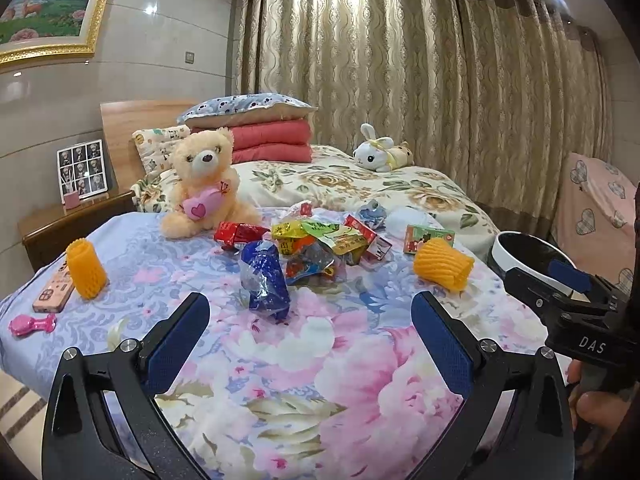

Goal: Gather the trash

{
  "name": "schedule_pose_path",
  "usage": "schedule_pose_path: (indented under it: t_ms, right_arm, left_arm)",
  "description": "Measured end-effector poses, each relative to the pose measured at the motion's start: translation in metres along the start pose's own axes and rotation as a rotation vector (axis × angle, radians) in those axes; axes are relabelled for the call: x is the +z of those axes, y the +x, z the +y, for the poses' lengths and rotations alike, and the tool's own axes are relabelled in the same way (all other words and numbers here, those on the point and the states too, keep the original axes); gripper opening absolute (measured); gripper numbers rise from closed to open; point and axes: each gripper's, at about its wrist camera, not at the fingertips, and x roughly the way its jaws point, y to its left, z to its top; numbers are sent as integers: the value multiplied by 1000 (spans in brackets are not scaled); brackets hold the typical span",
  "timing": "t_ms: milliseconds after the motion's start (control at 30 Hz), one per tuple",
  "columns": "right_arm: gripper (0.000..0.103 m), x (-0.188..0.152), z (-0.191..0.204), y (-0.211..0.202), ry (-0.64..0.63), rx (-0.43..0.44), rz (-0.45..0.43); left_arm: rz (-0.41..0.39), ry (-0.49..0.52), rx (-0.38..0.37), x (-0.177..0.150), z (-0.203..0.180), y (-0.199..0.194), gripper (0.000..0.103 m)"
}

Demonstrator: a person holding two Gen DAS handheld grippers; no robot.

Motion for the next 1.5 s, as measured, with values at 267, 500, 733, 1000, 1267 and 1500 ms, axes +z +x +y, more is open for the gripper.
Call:
schedule_pose_path:
  t_ms: [267,500,733,1000,1267,1500]
  right_arm:
    - [103,-1,1,0,4,3,-6]
    - [103,-1,2,1,6,6,-1]
    - [103,-3,1,2,10,9,2]
    - [103,-4,0,2,17,17,5]
    - [103,-4,0,2,18,18,5]
    - [103,-4,0,2,19,19,5]
  left_arm:
    - [-11,3,0,0,-2,-2,103]
    - [-8,2,-1,0,-3,-1,103]
    - [-2,-2,-6,0,-2,-1,103]
    - [3,-3,-8,0,-2,0,103]
    - [3,-4,-9,0,-2,0,103]
    - [4,-6,-11,0,-2,0,103]
